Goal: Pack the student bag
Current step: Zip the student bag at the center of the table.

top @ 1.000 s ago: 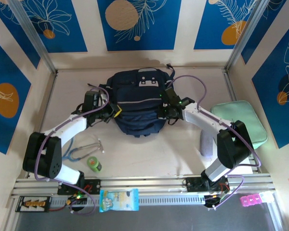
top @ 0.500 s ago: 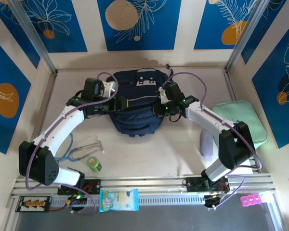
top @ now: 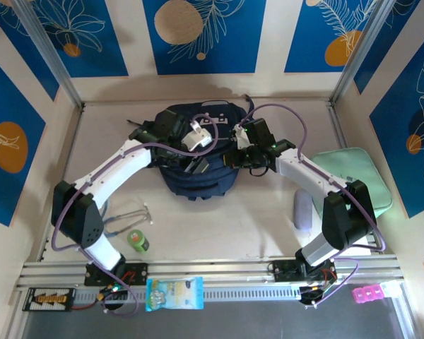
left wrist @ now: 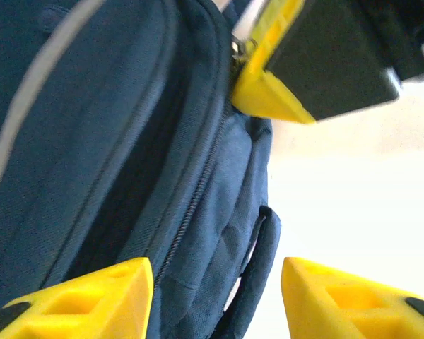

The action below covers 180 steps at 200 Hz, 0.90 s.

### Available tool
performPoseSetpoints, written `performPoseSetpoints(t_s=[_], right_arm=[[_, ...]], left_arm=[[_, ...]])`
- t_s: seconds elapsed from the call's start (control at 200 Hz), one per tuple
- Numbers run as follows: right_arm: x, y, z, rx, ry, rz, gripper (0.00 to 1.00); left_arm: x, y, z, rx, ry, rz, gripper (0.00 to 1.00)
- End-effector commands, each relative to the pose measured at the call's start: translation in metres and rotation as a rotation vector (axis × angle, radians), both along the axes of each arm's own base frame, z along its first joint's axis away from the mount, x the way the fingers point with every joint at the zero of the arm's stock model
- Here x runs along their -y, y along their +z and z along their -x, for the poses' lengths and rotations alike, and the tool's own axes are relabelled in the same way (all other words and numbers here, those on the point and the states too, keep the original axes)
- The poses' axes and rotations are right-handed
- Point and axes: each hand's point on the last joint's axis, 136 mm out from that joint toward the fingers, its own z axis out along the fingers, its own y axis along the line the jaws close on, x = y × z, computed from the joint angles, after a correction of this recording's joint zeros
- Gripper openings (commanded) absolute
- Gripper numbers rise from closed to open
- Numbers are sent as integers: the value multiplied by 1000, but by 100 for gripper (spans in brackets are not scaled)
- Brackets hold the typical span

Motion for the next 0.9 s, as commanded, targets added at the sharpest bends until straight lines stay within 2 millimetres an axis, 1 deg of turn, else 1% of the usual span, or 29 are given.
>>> performPoseSetpoints(t_s=[0.0,0.055,0.125,0.245,0.335,0.43,0.545,0.62,0.68,0.785,0.835,0.895], right_arm=[[-10,35,-4,82,29,-100,0],[-11,34,-4,78,28,-103,0],[-11,35,-4,79,31,-108,0],[-11,35,-4,76,28,-112,0],[-11,37,-4,75,26,-117,0],[-11,37,-4,73,25,-119,0],[-12,38,-4,69,27,-127,0],[-13,40,-4,71,30,-135,0],[-13,41,-3,70,34,-140,0],[-16,42,0,63,53,-153,0],[-18,43,2,61,67,-162,0],[-16,42,2,62,62,-163,0]], left_arm=[[2,-3,3,29,-82,-62,49],[-1,-8,-3,44,-52,-93,48],[-4,-7,-12,67,-3,-108,49],[-3,-1,-18,81,39,-93,51],[-7,-6,-23,83,70,-118,51],[-12,-11,-25,83,91,-147,48],[-10,-15,-23,71,78,-138,47],[-9,-19,-25,71,80,-140,46],[-5,-21,-25,69,74,-128,43],[10,-16,-27,71,64,-59,37],[15,-14,-28,81,59,-34,32],[17,-14,-30,90,64,-24,25]])
